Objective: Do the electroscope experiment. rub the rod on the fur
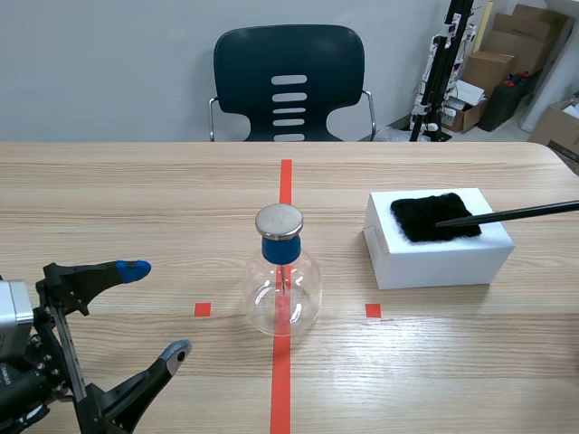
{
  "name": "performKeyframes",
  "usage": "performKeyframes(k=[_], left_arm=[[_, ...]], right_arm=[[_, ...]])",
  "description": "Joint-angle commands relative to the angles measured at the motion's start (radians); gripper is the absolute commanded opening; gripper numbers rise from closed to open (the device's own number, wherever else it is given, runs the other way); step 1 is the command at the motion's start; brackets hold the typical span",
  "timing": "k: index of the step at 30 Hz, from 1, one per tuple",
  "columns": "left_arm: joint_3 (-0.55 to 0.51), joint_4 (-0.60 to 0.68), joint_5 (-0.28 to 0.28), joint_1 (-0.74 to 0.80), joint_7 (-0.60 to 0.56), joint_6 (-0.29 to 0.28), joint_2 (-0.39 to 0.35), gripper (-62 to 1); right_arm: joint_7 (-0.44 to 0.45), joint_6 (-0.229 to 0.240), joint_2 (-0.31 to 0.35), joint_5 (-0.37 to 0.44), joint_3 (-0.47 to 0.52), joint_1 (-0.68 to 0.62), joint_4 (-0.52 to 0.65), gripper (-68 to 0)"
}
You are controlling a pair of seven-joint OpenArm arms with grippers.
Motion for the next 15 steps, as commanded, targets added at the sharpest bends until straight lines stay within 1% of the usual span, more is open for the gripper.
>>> performKeyframes(k=[1, 4, 8, 10, 12, 15], left_arm=[[-0.006, 0.013, -0.006, 0.000, -0.015, -0.002, -0.004, 1.4], [-0.006, 0.013, -0.006, 0.000, -0.015, -0.002, -0.003, 1.4], [-0.005, 0.013, -0.006, 0.000, -0.014, -0.006, -0.003, 1.4], [-0.005, 0.013, -0.006, 0.001, -0.014, -0.006, -0.003, 1.4], [-0.005, 0.013, -0.006, 0.001, -0.014, -0.006, -0.003, 1.4], [-0.005, 0.013, -0.006, 0.001, -0.014, -0.006, -0.003, 1.4]], right_arm=[[-0.027, -0.014, 0.018, 0.003, 0.008, 0.017, 0.034, -67.1], [-0.048, -0.014, 0.031, 0.009, 0.009, 0.008, 0.034, -67.1], [-0.049, -0.009, 0.090, 0.085, 0.009, -0.025, 0.033, -67.1], [-0.049, -0.007, 0.105, 0.105, 0.009, -0.031, 0.033, -67.1], [-0.050, -0.007, 0.103, 0.105, 0.009, -0.030, 0.033, -67.1], [-0.051, -0.015, 0.072, 0.083, 0.008, -0.018, 0.034, -67.1]])
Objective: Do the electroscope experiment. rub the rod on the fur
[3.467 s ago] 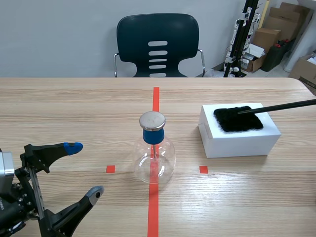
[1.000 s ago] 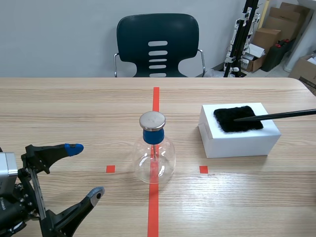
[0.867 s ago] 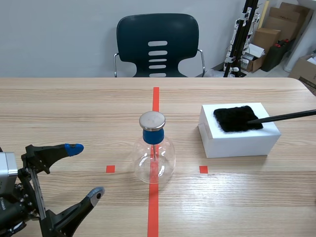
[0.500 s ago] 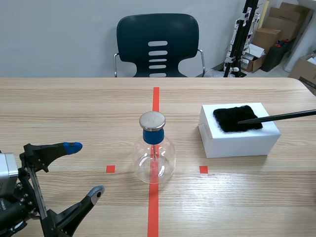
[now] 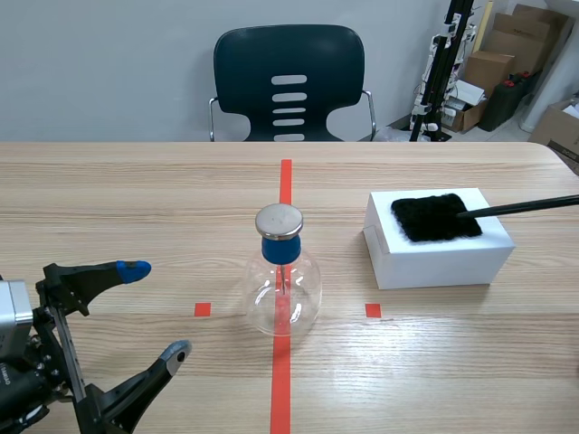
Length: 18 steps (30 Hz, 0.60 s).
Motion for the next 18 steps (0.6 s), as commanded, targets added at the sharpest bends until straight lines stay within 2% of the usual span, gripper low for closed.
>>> performKeyframes(k=[1, 5, 11, 16, 18], left_arm=[[-0.005, 0.013, -0.006, 0.000, -0.014, -0.003, -0.003, 1.4], [-0.005, 0.013, -0.006, 0.001, -0.014, -0.003, -0.003, 1.4], [-0.005, 0.013, -0.006, 0.001, -0.014, -0.003, -0.003, 1.4], [-0.005, 0.013, -0.006, 0.001, -0.014, -0.003, -0.003, 1.4], [-0.005, 0.013, -0.006, 0.000, -0.014, -0.003, -0.003, 1.4]], right_arm=[[-0.008, -0.014, -0.024, -0.021, 0.008, 0.030, 0.022, -67.1], [-0.016, -0.015, -0.073, -0.075, 0.008, 0.042, 0.026, -67.1], [-0.035, -0.015, -0.124, -0.098, 0.008, 0.045, 0.061, -67.1], [-0.034, -0.013, -0.114, -0.093, 0.008, 0.038, 0.065, -67.1], [-0.030, -0.013, -0.101, -0.063, 0.008, 0.033, 0.065, -67.1]])
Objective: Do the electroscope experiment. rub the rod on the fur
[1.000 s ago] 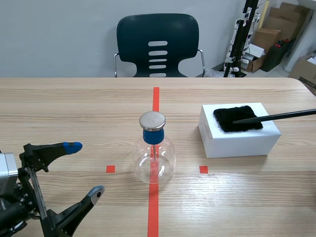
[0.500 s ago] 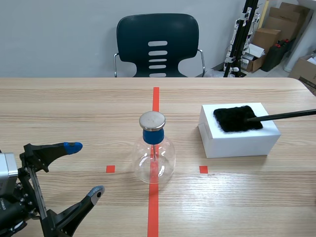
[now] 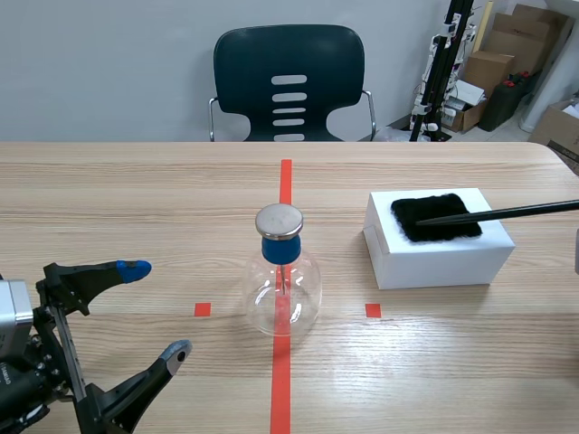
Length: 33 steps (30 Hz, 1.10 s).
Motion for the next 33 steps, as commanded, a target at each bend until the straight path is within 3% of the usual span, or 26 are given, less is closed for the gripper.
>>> performKeyframes(k=[1, 9, 14, 19, 25, 33], left_arm=[[-0.005, 0.013, -0.006, 0.000, -0.014, -0.003, -0.003, 1.4], [-0.005, 0.013, -0.006, 0.000, -0.019, -0.005, -0.003, 1.4], [-0.005, 0.013, -0.006, 0.001, -0.021, -0.011, -0.003, 1.4], [-0.005, 0.013, -0.006, 0.001, -0.021, -0.064, -0.003, 1.4], [-0.005, 0.013, -0.006, 0.000, -0.021, -0.064, -0.003, 1.4], [-0.005, 0.013, -0.006, 0.000, -0.021, -0.075, -0.003, 1.4]], right_arm=[[-0.003, -0.015, 0.052, 0.054, 0.009, 0.011, 0.018, -67.1], [0.042, -0.015, 0.141, 0.254, 0.025, -0.061, 0.029, -67.1], [0.071, -0.016, 0.142, 0.352, 0.095, -0.165, 0.091, -67.1], [0.103, -0.017, 0.132, 0.440, 0.171, -0.279, 0.177, -67.1], [0.113, -0.024, 0.069, 0.478, 0.278, -0.399, 0.319, -67.1], [0.190, -0.039, -0.080, 0.476, 0.412, -0.539, 0.520, -67.1]])
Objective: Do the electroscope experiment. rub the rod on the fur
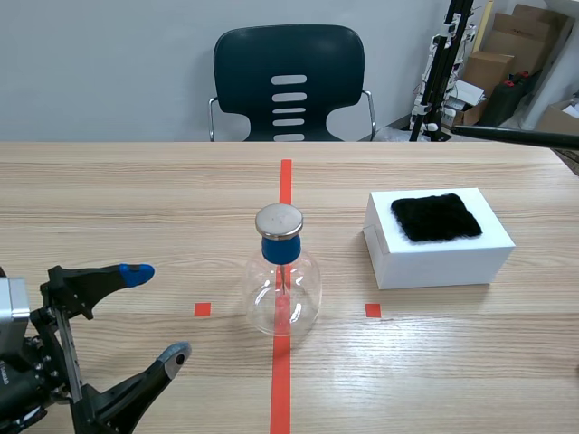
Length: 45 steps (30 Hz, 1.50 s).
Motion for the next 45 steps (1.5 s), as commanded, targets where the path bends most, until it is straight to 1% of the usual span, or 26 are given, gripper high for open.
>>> performKeyframes(k=[1, 3, 6, 12, 15, 17, 20, 24, 27, 30, 37, 40, 43, 45], left_arm=[[-0.005, 0.013, -0.006, 0.000, -0.018, -0.005, -0.003, 1.4], [-0.005, 0.013, -0.006, 0.000, -0.018, -0.007, -0.003, 1.4], [-0.005, 0.013, -0.006, 0.000, -0.018, -0.007, -0.003, 1.4], [-0.005, 0.013, -0.006, 0.000, -0.017, -0.006, -0.003, 1.4], [-0.005, 0.013, -0.006, 0.000, -0.016, -0.006, -0.003, 1.4], [-0.005, 0.013, -0.006, 0.000, -0.014, -0.006, -0.003, 1.4], [-0.005, 0.013, -0.006, 0.000, -0.008, -0.006, -0.003, 1.4], [-0.005, 0.013, -0.006, 0.000, -0.005, -0.006, -0.003, 1.4], [-0.005, 0.013, -0.006, 0.000, -0.005, -0.006, -0.003, 1.4], [-0.005, 0.013, -0.006, 0.000, -0.005, -0.006, -0.003, 1.4], [-0.005, 0.013, -0.006, 0.000, -0.002, -0.006, -0.003, 1.4], [-0.005, 0.013, -0.006, 0.000, 0.029, -0.006, -0.003, 1.4], [-0.005, 0.013, -0.006, 0.000, 0.089, -0.006, -0.003, 1.4], [-0.005, 0.013, -0.006, 0.000, 0.100, 0.005, -0.003, 1.4]], right_arm=[[0.012, -0.015, -0.009, 0.008, 0.026, -0.023, 0.034, -67.1], [0.034, -0.020, -0.032, 0.008, 0.047, -0.062, 0.070, -67.1], [0.073, -0.048, -0.077, 0.008, 0.079, -0.109, 0.111, -67.1], [0.196, -0.144, -0.174, 0.008, 0.113, -0.183, 0.140, -67.1], [0.236, -0.175, -0.209, 0.008, 0.114, -0.211, 0.141, -67.1], [0.243, -0.188, -0.229, 0.008, 0.114, -0.227, 0.142, -67.1], [0.247, -0.191, -0.251, 0.014, 0.115, -0.244, 0.143, -67.1], [0.246, -0.190, -0.270, 0.051, 0.116, -0.246, 0.143, -67.1], [0.246, -0.190, -0.270, 0.061, 0.116, -0.246, 0.143, -67.1], [0.246, -0.171, -0.269, 0.064, 0.116, -0.245, 0.143, -67.1], [0.235, -0.167, -0.269, 0.065, 0.116, -0.240, 0.143, -67.1], [0.235, -0.164, -0.269, 0.065, 0.116, -0.240, 0.143, -67.1], [0.236, -0.164, -0.269, 0.064, 0.116, -0.240, 0.143, -67.1], [0.236, -0.164, -0.269, 0.064, 0.116, -0.240, 0.143, -67.1]])
